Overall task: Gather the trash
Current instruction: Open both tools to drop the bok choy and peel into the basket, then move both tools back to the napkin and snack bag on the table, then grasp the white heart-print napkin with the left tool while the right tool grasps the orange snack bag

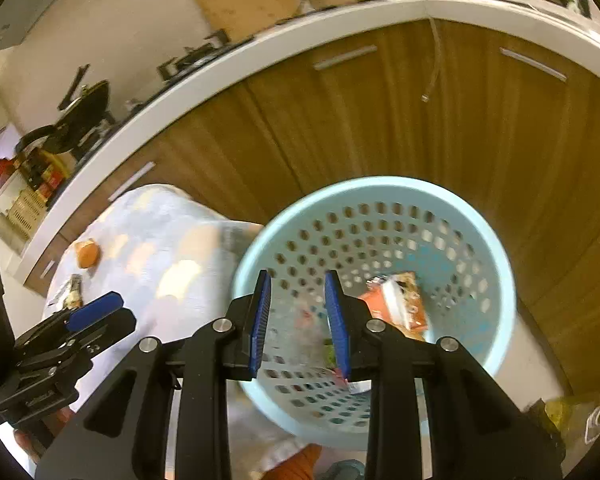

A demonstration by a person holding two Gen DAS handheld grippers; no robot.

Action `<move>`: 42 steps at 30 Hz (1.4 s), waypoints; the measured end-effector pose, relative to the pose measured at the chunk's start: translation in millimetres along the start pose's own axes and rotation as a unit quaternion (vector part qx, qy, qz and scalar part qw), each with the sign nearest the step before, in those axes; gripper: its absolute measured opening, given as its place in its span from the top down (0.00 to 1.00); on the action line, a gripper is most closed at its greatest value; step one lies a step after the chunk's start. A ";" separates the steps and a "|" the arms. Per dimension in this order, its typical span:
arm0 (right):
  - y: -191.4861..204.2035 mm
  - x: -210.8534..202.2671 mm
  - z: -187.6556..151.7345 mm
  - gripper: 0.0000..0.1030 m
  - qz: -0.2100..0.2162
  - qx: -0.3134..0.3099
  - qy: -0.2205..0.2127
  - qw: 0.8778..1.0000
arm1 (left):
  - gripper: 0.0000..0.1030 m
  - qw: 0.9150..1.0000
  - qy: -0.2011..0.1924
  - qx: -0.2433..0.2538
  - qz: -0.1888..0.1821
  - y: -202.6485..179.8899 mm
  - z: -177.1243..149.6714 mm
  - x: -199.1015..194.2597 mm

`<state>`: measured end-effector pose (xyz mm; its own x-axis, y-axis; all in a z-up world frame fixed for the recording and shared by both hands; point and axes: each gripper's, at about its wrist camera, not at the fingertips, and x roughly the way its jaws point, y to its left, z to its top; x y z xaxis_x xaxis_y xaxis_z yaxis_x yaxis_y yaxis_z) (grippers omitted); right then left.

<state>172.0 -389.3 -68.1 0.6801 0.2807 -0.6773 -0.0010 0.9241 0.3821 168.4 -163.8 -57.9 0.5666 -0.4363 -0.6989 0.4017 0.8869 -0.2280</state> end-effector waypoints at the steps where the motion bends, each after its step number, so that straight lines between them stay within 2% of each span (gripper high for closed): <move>1: 5.2 -1.0 -0.2 0.76 0.004 -0.004 -0.002 1.000 | 0.50 1.000 -0.006 -0.005 0.002 5.9 -0.7 -6.5; 9: 82.5 7.5 -2.5 0.75 0.042 -0.069 -0.002 0.997 | 0.51 0.998 -0.044 -0.046 0.029 52.0 -3.8 -55.9; 18: 176.5 35.4 -26.4 0.76 0.092 -0.141 0.018 0.986 | 0.51 0.984 -0.090 -0.122 0.097 142.7 -19.1 -123.9; 21: 203.2 47.3 -36.2 0.75 0.107 -0.160 0.026 0.981 | 0.51 0.978 -0.092 -0.137 0.124 171.1 -24.3 -138.1; 23: 216.2 53.9 -41.8 0.75 0.116 -0.169 0.028 0.978 | 0.47 0.976 -0.091 -0.142 0.137 187.9 -26.8 -143.3; 27: 233.0 67.2 -53.8 0.72 0.121 -0.190 0.027 0.974 | 0.42 0.976 -0.069 -0.123 0.163 220.7 -29.9 -140.2; 29: 236.2 74.0 -59.7 0.68 0.126 -0.194 0.030 0.972 | 0.42 0.982 -0.048 -0.114 0.144 234.0 -30.4 -131.9; 31: 235.6 78.8 -63.2 0.59 0.122 -0.196 0.031 0.972 | 0.41 0.986 -0.033 -0.103 0.129 242.5 -30.9 -123.5; 34: 233.6 81.1 -62.8 0.57 0.124 -0.193 0.030 0.973 | 0.39 0.987 -0.022 -0.091 0.127 249.2 -31.5 -112.2; 37: 229.7 83.7 -61.3 0.53 0.124 -0.183 0.034 0.975 | 0.39 0.990 -0.008 -0.084 0.108 256.4 -30.1 -99.0; 39: 228.7 86.8 -61.4 0.53 0.126 -0.180 0.041 0.975 | 0.38 0.991 0.007 -0.078 0.112 261.1 -28.2 -87.1; 42: 230.0 89.1 -61.8 0.53 0.128 -0.184 0.047 0.974 | 0.40 0.990 0.008 -0.091 0.107 271.6 -25.0 -79.3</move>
<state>187.0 -135.7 -79.4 0.5531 0.5198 -0.6511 -0.4349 0.8467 0.3065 214.6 115.5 -81.3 0.6132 -0.2351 -0.7541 0.1373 0.9719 -0.1913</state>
